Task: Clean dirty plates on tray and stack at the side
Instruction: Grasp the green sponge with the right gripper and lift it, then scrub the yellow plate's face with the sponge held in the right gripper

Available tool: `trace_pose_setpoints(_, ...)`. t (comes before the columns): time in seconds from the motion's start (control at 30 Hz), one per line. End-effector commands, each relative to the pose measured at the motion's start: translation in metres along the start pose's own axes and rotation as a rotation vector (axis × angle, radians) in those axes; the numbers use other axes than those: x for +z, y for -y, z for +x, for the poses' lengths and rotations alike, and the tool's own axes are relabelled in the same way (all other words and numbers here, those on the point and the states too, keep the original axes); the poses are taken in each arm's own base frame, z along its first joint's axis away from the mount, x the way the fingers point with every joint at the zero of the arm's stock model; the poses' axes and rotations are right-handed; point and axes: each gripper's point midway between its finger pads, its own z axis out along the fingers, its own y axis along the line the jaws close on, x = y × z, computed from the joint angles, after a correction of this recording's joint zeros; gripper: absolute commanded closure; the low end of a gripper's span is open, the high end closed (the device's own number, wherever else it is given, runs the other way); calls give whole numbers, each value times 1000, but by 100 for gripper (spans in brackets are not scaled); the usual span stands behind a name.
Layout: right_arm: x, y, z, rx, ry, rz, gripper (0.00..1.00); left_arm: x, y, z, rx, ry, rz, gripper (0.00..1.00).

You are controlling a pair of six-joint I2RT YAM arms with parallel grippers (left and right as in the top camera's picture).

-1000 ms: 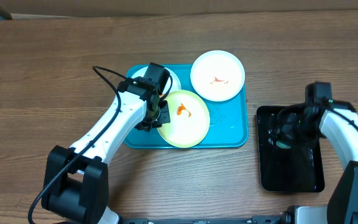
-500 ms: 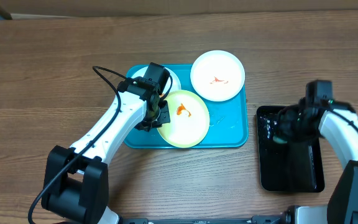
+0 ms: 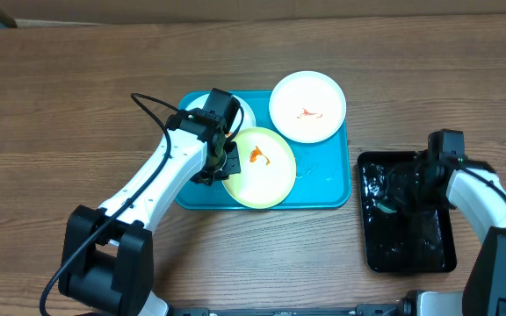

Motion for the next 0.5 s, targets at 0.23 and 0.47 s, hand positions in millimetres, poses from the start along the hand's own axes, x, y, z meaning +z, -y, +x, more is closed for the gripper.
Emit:
trace_pose_setpoints(0.23, -81, -45, -46, -49, 125, -74, 96, 0, -1, -1, 14, 10, -9, 96)
trace_pose_setpoints(0.47, -83, -47, -34, -101, 69, -92, 96, 0, 0, -3, 15, 18, -3, 96)
